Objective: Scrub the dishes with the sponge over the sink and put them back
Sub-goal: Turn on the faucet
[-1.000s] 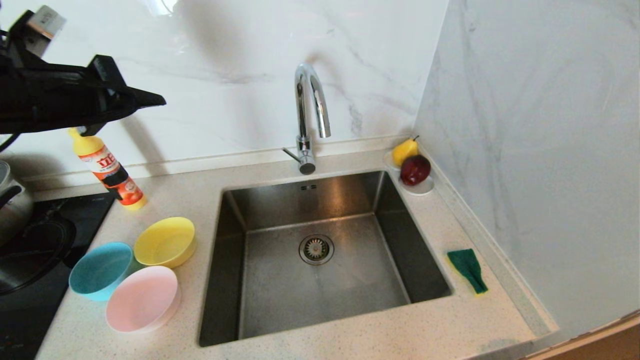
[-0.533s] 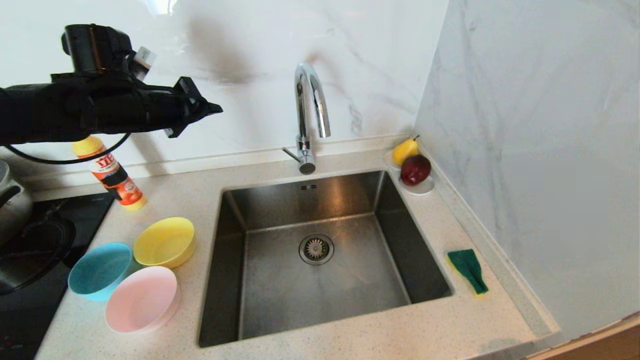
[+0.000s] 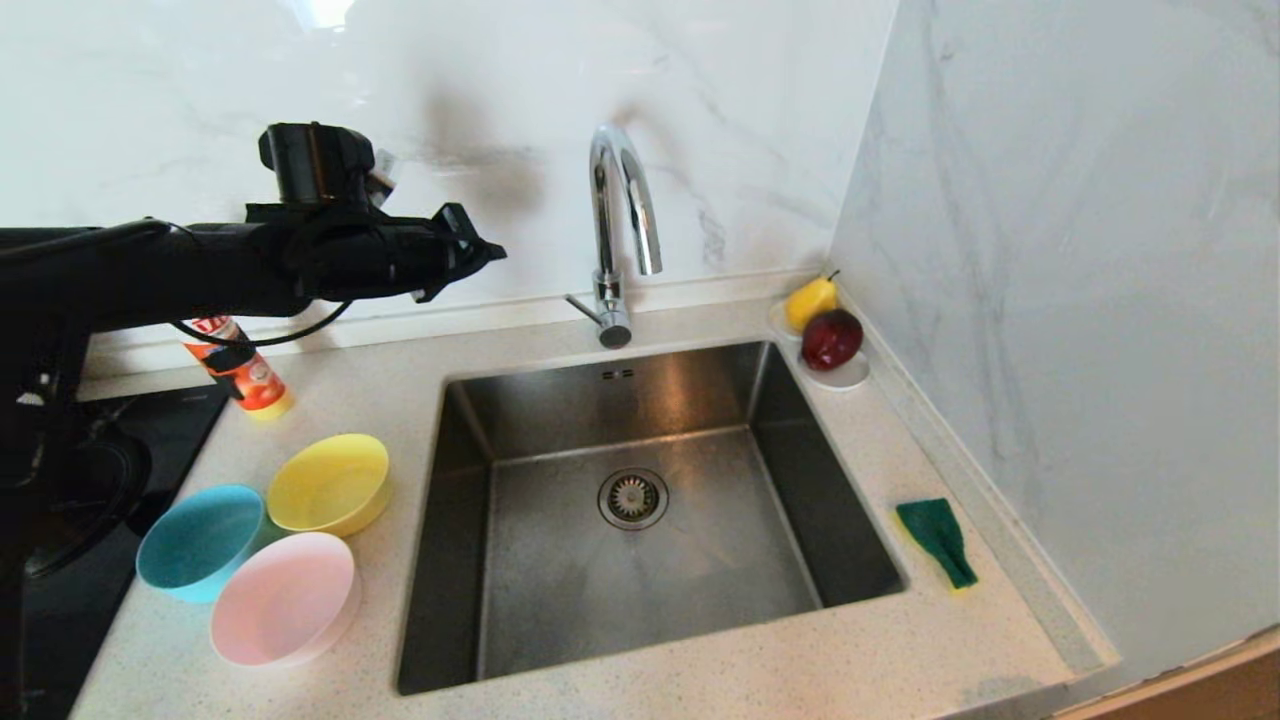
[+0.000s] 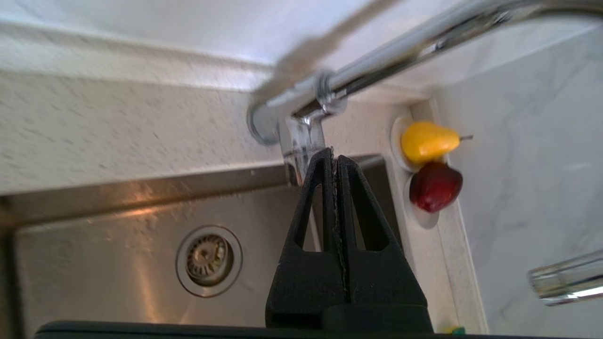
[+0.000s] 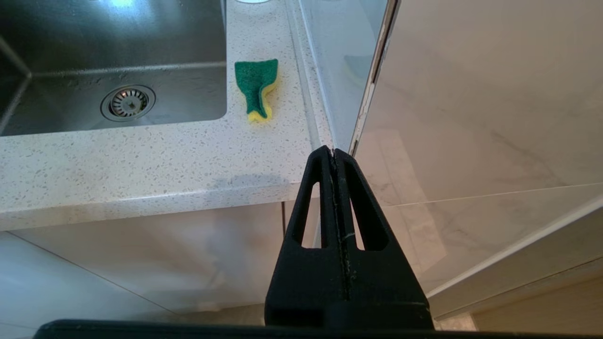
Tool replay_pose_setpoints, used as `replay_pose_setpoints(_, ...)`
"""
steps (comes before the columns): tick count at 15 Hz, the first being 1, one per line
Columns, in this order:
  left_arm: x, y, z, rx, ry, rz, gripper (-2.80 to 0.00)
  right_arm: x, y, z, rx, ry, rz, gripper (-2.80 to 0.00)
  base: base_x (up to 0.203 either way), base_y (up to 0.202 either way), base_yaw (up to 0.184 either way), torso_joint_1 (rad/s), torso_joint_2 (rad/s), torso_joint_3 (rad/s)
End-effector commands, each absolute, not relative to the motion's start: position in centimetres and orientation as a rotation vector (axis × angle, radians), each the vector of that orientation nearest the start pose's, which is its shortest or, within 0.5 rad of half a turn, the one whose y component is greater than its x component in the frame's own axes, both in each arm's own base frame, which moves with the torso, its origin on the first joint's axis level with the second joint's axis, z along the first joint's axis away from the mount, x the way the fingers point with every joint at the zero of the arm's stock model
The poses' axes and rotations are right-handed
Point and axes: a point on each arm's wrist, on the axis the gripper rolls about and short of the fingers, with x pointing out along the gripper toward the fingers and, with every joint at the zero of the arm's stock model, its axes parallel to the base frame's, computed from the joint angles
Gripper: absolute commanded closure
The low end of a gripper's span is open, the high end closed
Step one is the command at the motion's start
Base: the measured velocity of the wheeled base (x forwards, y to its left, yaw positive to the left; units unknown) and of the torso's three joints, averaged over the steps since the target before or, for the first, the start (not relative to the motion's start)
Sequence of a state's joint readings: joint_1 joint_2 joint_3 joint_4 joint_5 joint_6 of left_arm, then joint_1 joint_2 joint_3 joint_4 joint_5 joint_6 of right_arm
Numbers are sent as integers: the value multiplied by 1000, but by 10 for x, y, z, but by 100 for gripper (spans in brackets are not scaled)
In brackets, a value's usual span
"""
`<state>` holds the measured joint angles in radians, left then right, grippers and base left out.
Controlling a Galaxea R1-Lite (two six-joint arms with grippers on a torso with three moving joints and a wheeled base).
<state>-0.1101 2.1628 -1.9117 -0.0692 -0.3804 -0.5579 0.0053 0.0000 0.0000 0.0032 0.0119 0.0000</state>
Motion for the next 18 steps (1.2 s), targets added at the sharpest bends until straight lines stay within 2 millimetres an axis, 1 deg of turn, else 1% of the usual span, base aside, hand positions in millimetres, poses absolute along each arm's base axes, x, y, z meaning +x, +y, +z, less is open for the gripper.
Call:
replay_pose_setpoints(1,456,-69,250,-572,340,-442,0,-23,0,75,0,3,20,0,0,0,0,0,0,0)
replay_pose_setpoints(5,462,-81,234,-569,373,-451,0,-23,0,75,0,3,18,0,0,0,0,0,0,0)
replay_pose_setpoints(9,468,-95,216,-562,401,-415,0,-23,0,75,2,3,19,0,0,0,0,0,0,0)
replay_pose_setpoints(14,472,-109,209,-557,403,-439,0,-23,0,75,0,3,19,0,0,0,0,0,0,0)
replay_pose_setpoints(18,473,-112,205,-554,408,-437,0,-23,0,75,1,3,18,0,0,0,0,0,0,0)
